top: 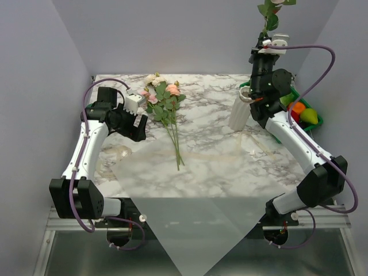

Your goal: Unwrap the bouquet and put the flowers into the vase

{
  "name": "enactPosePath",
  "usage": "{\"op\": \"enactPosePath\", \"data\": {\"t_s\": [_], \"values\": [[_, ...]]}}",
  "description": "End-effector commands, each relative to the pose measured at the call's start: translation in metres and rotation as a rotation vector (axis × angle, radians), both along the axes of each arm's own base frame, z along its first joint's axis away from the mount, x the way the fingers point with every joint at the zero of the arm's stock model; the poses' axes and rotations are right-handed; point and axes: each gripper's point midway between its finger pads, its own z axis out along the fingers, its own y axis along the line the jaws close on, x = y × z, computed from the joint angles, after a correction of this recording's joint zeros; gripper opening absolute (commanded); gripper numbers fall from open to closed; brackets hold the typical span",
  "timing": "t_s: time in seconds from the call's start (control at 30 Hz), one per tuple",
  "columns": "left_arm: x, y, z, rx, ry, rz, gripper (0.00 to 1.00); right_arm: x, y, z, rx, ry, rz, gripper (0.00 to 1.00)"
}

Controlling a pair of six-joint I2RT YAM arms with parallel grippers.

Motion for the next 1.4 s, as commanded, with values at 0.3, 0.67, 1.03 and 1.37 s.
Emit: {"op": "enactPosePath", "data": {"t_s": [0.3,0.67,1.03,1.37], "values": [[-0.002,0.007,0.014,-0.006,-0.046,0.033,0.99,0.008,-0.003,-0.070,0.104,0.109,0.028,0.01],[-0.003,0.007,0.013,-0.011,-0.045,0.052,0.99,-0.015,0.001,-0.122,0.215,0.296,0.127,0.59],[0.001,0.008,0.017,-0.012,-0.059,0.072,0.99,-0.054,0.025,-0.166,0.276,0.476,0.298,0.90],[0.006,0.007,0.014,-0.025,-0.049,0.096,0.99,-0.113,0.095,-0.135,0.121,0.416,0.451,0.91]]}}
